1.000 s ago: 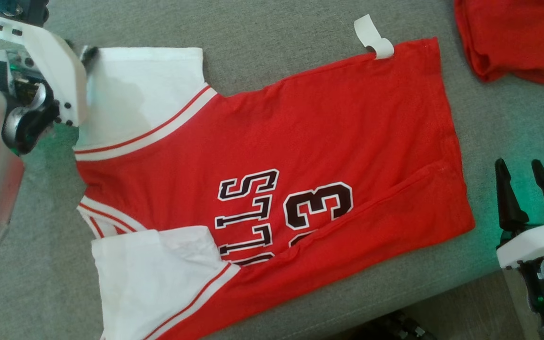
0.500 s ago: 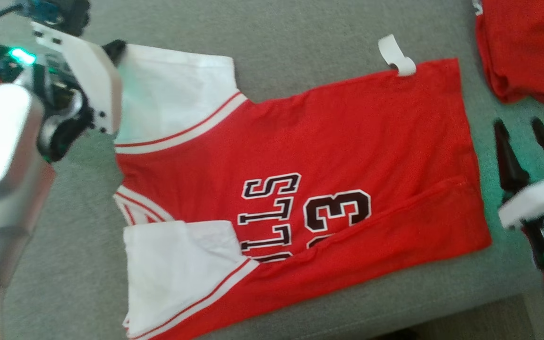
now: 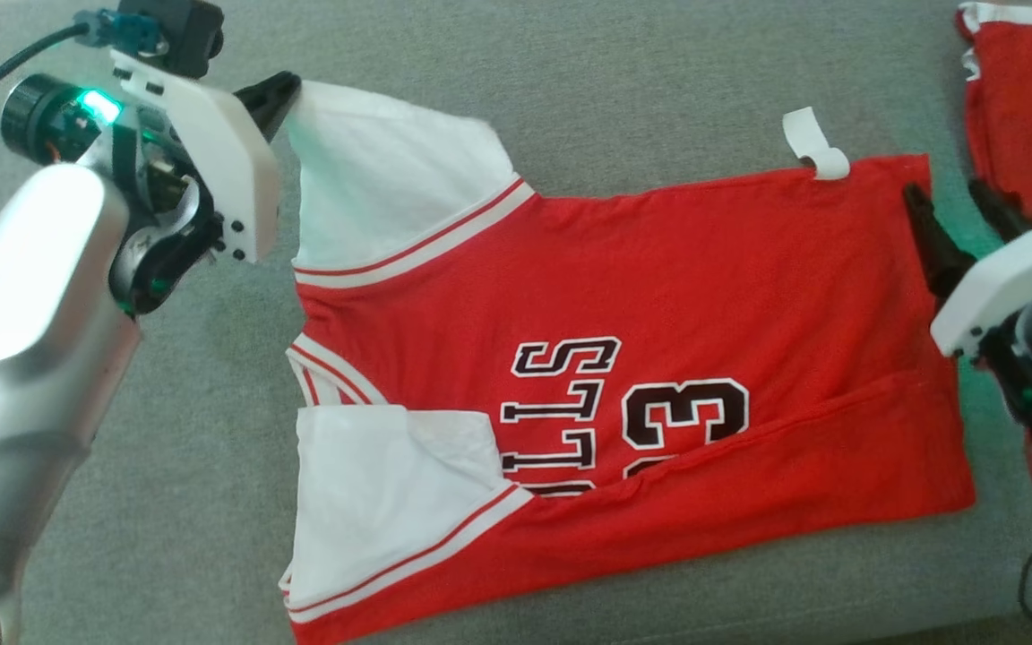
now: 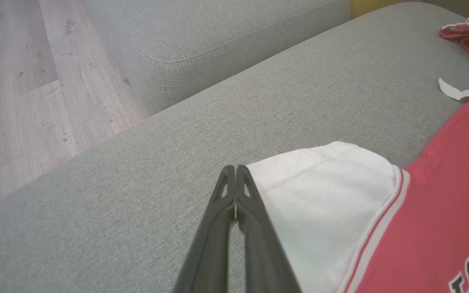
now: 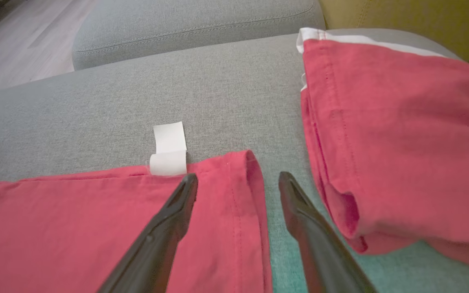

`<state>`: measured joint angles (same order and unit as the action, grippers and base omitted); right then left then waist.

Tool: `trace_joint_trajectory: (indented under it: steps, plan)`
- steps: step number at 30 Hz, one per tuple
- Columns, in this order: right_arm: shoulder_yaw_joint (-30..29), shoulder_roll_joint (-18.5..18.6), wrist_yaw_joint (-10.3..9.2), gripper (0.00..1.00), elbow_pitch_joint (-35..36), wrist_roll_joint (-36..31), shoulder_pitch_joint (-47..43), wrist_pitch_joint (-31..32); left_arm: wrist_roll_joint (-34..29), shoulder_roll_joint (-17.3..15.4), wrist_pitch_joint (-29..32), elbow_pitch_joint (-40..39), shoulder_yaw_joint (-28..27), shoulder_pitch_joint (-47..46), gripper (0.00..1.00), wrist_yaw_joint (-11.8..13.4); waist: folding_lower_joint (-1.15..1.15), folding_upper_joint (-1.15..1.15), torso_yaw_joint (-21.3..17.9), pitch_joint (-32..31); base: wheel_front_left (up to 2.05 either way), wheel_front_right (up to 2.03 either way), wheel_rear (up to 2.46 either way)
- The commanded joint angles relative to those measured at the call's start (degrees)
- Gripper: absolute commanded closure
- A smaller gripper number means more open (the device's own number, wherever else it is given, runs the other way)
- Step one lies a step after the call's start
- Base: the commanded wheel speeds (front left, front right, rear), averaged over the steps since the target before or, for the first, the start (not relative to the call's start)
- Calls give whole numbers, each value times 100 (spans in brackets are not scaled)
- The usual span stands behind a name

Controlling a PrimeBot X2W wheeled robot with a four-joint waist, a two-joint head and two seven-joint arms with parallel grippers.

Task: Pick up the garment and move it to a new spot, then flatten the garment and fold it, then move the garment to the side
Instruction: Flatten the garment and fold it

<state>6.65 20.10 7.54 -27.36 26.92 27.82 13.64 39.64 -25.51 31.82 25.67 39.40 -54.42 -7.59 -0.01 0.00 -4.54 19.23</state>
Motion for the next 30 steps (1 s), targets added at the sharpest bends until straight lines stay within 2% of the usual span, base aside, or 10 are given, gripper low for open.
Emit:
trace_joint_trajectory:
  steps: [1,14,16,17,18,19,20,25,30]
  plan:
    - [134,153,-5,0,18,43,277,-23,35,-207,-68,-145,-155,-403,100,11,1,0,27,42,0,0,0]
    - [592,197,-5,0,-882,399,1037,84,169,-167,-198,33,118,-671,100,10,1,0,160,221,0,0,0]
    - [663,221,-5,30,-969,439,1100,76,197,-165,-231,74,161,-701,100,10,1,0,184,230,0,0,0]
    - [695,233,-5,54,-1004,456,1129,65,214,-166,-247,96,182,-711,100,10,1,0,192,231,0,0,0]
    - [729,245,-5,67,-1032,466,1159,46,227,-170,-271,119,201,-722,100,10,1,0,199,230,0,0,0]
    - [764,260,-5,89,-1052,475,1188,23,239,-173,-297,142,220,-733,100,10,1,0,207,229,0,0,0]
    - [787,276,-5,100,-1078,485,1216,4,243,-179,-339,167,232,-747,100,10,1,0,214,229,0,0,0]
    - [908,356,-5,100,-1123,579,1364,-48,197,-216,-629,289,328,-863,100,10,1,0,262,266,0,0,0]
    - [785,462,-5,100,-1162,644,1750,-342,-72,-210,-1320,546,356,-1227,100,10,1,0,377,436,0,0,0]
